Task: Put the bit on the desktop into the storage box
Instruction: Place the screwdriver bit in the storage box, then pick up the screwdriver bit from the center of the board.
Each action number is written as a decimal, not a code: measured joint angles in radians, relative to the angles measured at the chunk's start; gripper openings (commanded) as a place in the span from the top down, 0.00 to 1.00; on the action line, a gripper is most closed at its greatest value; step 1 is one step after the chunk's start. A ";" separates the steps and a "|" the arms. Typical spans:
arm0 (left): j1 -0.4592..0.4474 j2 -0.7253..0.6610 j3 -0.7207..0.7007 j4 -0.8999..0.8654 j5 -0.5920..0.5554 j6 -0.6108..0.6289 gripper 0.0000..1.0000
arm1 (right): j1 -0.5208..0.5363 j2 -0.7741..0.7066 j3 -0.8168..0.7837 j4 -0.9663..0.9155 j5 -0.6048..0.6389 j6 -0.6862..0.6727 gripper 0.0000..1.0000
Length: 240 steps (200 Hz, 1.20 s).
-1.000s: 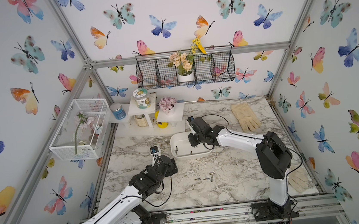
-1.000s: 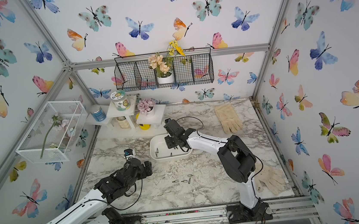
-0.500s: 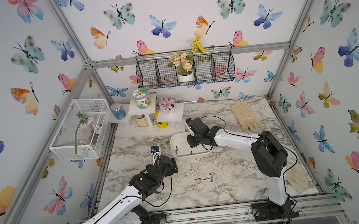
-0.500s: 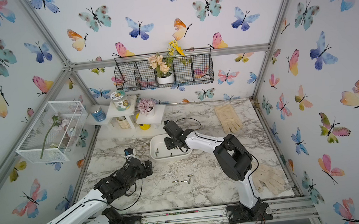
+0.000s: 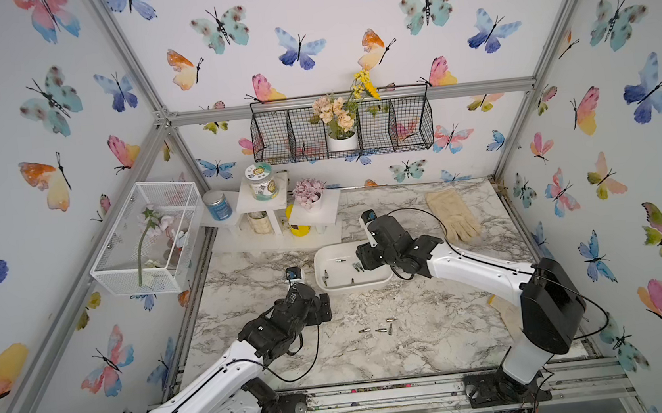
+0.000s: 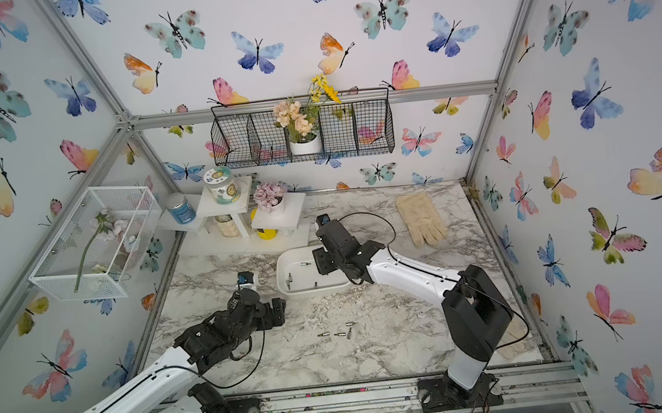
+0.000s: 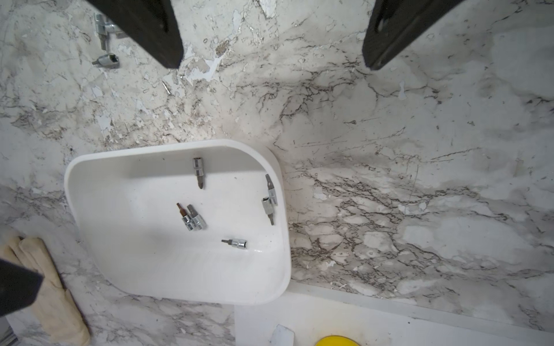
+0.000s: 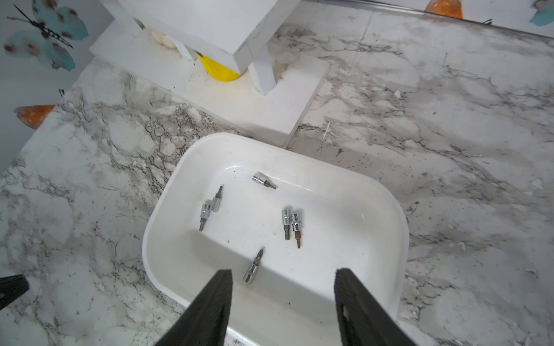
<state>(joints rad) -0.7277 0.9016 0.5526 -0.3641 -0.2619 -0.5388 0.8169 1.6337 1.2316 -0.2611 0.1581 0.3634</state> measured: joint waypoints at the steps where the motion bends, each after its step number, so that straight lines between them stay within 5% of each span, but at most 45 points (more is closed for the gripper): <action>1: 0.000 0.001 0.001 0.001 0.002 0.002 0.01 | 0.000 -0.007 -0.005 0.000 0.001 0.001 0.29; 23: -0.008 0.023 0.010 0.008 0.040 0.034 0.01 | 0.000 -0.112 -0.093 0.005 0.042 0.024 0.02; 123: -0.126 0.051 0.012 0.078 0.155 0.104 0.01 | 0.000 -0.441 -0.384 0.015 0.203 0.111 0.02; 240: -0.272 0.359 0.094 0.145 0.267 0.204 0.04 | 0.000 -0.553 -0.491 0.015 0.304 0.177 0.02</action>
<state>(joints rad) -1.0000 1.2606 0.6468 -0.2195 0.0051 -0.3351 0.8169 1.0805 0.7403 -0.2462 0.4625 0.5400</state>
